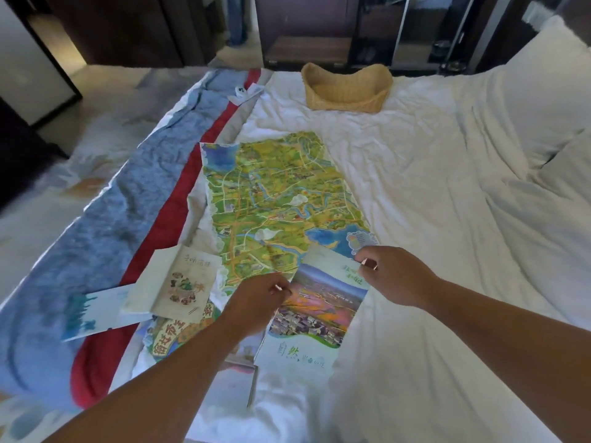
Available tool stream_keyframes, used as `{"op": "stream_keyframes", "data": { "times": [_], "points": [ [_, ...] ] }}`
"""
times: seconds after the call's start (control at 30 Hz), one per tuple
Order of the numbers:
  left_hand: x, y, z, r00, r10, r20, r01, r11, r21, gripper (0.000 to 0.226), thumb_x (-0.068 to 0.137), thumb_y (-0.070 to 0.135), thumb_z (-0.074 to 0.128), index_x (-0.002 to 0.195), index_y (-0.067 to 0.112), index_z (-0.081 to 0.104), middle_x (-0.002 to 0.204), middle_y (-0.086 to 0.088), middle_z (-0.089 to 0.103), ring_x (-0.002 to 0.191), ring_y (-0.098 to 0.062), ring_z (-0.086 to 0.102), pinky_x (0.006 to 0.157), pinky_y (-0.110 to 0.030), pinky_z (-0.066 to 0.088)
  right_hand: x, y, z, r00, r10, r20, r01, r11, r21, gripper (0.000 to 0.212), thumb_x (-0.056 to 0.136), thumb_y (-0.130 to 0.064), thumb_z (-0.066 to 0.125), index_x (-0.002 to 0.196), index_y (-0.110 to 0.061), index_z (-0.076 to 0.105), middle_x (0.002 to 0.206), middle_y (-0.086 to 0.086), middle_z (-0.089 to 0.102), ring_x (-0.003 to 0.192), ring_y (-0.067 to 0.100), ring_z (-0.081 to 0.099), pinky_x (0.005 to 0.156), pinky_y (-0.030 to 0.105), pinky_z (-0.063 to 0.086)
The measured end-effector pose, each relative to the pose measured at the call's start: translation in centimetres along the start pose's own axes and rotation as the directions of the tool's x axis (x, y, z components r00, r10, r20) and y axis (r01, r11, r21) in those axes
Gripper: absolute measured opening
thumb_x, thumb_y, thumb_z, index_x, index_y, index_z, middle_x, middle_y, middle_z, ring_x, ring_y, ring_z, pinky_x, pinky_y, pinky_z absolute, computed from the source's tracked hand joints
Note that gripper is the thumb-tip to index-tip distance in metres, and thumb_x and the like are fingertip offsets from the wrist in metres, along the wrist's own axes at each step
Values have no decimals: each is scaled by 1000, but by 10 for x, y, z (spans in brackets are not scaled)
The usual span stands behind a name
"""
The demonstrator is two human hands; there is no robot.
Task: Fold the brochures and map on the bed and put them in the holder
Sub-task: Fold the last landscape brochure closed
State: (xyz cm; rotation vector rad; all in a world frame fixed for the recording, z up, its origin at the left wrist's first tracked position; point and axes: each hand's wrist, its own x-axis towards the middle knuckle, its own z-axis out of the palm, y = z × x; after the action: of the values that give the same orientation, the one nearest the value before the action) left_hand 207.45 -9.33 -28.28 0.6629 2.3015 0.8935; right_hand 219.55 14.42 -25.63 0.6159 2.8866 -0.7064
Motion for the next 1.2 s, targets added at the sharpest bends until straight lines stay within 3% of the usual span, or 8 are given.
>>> {"op": "stream_keyframes", "data": {
  "times": [0.23,0.37,0.57,0.7,0.87,0.97,1.07,1.2],
  "points": [
    [-25,-14,-28,985,-118,-124,105,988,-110,15,89,19,65,76,25,66,54,9,63,47,-4,57,50,-20,49,18,-24,7,998,-61,-19,63,986,155,27,98,-20,50,122,-21,62,109,-1,67,76,7,53,54,14,31],
    [-37,-23,-41,976,-154,-157,128,978,-162,19,88,20,66,72,31,68,60,5,65,51,-6,60,55,-26,54,19,-41,12,999,-43,-16,46,960,275,26,99,-17,44,112,-24,66,101,-2,68,84,17,68,62,28,48],
    [-46,-33,-57,976,-150,-158,128,981,-144,16,88,22,66,74,30,68,63,4,67,54,-8,62,64,-36,57,21,-62,22,1000,4,3,-5,943,332,25,99,-15,45,98,-33,62,87,-8,69,75,11,69,48,17,38],
    [-39,-51,-73,975,-172,-141,142,969,-200,13,88,17,67,76,23,69,60,3,66,52,-9,60,58,-32,56,35,-85,34,999,36,18,-40,933,357,23,99,-16,44,101,-31,61,85,-7,68,76,13,70,47,16,36],
    [-19,-106,-89,969,-239,-61,207,924,-323,19,88,9,66,71,20,68,56,1,61,48,-10,54,50,-28,49,59,-121,79,992,116,48,-125,921,370,25,97,-18,48,117,-21,61,100,-3,67,91,15,67,72,26,46],
    [-3,-150,-95,963,-269,7,257,911,-323,23,88,10,67,68,21,68,53,2,60,48,-10,55,51,-31,51,69,-140,118,972,213,96,-233,908,347,36,95,-21,53,131,-24,53,114,-3,62,94,10,57,78,24,40],
    [12,-192,-97,943,-328,54,329,897,-294,21,89,14,66,69,21,68,52,3,61,47,-9,55,54,-30,52,77,-150,158,946,284,156,-318,906,280,48,94,-24,56,140,-26,44,133,1,55,110,16,59,87,25,42],
    [24,-242,-83,898,-411,155,438,869,-232,17,91,19,66,75,25,69,63,-3,66,56,-16,57,58,-30,48,70,-150,215,891,367,266,-430,871,237,52,93,-24,56,143,-24,41,140,4,48,119,20,56,99,33,45]
  ]
}}
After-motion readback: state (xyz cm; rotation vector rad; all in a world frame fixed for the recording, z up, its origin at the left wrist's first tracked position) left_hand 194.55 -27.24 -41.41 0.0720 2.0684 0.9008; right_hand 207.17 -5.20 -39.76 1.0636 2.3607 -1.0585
